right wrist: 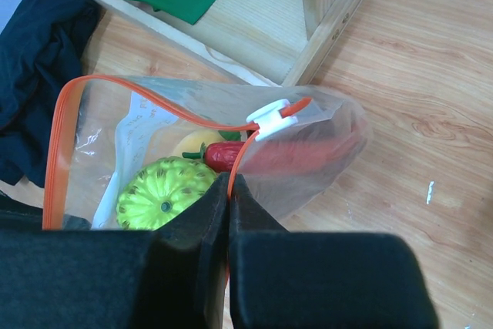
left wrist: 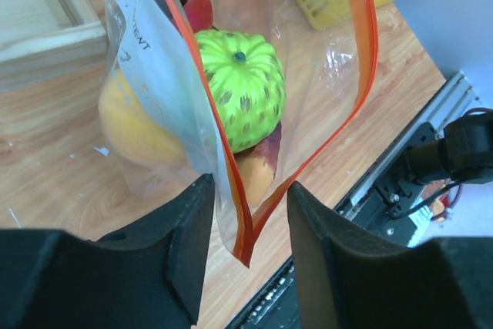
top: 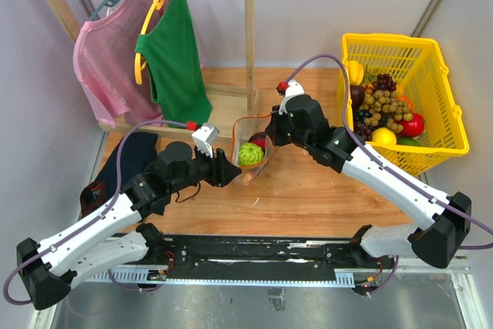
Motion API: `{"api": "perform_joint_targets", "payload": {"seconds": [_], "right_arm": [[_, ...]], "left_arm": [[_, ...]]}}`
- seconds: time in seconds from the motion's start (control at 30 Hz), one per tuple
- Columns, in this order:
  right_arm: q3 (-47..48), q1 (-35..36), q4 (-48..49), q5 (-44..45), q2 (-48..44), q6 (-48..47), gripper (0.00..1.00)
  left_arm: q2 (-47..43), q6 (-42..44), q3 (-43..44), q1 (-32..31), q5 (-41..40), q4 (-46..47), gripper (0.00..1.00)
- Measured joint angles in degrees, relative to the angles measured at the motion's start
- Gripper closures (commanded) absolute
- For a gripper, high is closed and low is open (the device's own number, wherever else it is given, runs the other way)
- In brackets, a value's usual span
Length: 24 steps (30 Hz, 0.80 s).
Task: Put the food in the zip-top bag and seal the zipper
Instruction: Adjust the zipper food storage bag at the center of the board.
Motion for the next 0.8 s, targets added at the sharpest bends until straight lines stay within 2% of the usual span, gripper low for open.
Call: {"api": "perform_joint_targets", "payload": {"seconds": [0.1,0.17,0.2,0.33,0.47,0.57,0.7,0.8], "right_arm": [[0.0,-0.2,0.1,-0.5,0.0,0.3,0.96],[0.0,-0.5,0.2,-0.6,0.0,0.4,0.91],[-0.1,-0.7,0.3,-0.7,0.0,0.4,0.9],[-1.1,-2.5,0.7,-1.3,-0.2,0.4,0.82],[-2.4,-5.8,0.7,-2.9,-1.1,0.4,0.58],[-3.1,-8.3,0.8,-5.7,-2.4,-0.2,0.46],[-4.2,-11.5,1.1,-9.8,-6.0,-2.6,0.34],[-6.7,-14.8,2.3,-13.9,-10.2,-6.1,0.32]], "left_arm": [[1.0,1.4,0.0,0.0,-0.3,1.0,0.85],[1.8,2.5,0.0,-0.2,-0.5,1.0,0.97],[2.2,3.0,0.1,-0.2,-0.7,0.7,0.99],[3.1,4.8,3.0,-0.3,-2.0,-2.3,1.0],[3.7,6.9,8.8,-0.3,-3.0,-6.0,1.0],[5.2,8.6,14.0,-0.4,-3.3,-9.4,1.0],[8.5,11.3,20.8,-0.4,-4.0,-15.0,1.0],[10.6,13.3,24.7,-0.4,-5.0,-18.6,1.0]]}}
